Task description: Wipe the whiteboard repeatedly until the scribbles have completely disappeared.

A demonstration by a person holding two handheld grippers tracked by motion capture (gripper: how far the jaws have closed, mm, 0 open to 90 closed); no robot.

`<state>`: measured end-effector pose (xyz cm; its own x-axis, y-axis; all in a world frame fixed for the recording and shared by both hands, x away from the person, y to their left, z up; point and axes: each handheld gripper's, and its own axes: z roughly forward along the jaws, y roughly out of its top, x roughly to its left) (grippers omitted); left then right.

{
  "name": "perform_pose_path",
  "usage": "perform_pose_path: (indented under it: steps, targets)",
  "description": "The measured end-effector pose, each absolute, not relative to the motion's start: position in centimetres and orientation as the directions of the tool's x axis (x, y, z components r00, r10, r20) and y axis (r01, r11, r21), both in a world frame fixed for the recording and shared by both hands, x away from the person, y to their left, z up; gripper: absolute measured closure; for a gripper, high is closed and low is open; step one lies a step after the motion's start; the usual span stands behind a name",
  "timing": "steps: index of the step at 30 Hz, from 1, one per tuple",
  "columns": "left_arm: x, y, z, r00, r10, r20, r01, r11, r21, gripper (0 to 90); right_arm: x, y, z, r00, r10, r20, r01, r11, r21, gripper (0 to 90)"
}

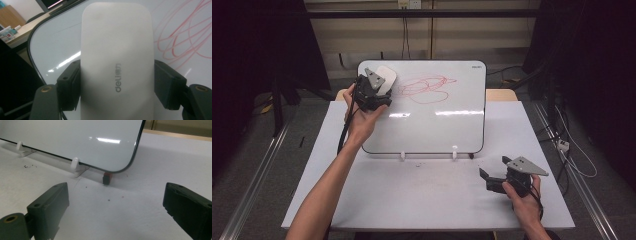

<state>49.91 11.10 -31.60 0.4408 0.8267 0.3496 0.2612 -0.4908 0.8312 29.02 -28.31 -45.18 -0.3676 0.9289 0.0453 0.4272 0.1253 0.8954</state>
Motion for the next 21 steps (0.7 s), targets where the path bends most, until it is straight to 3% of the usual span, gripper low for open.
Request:
perform_pose_path:
  steps: [21]
  targets:
    - [48.6,8.1,-33.0,0.473,0.79,0.39,0.244,-0.543,0.804,31.2,29.1,-28.0,-45.2,-0.377,0.925,0.042,0.426,0.133,0.895,6.6]
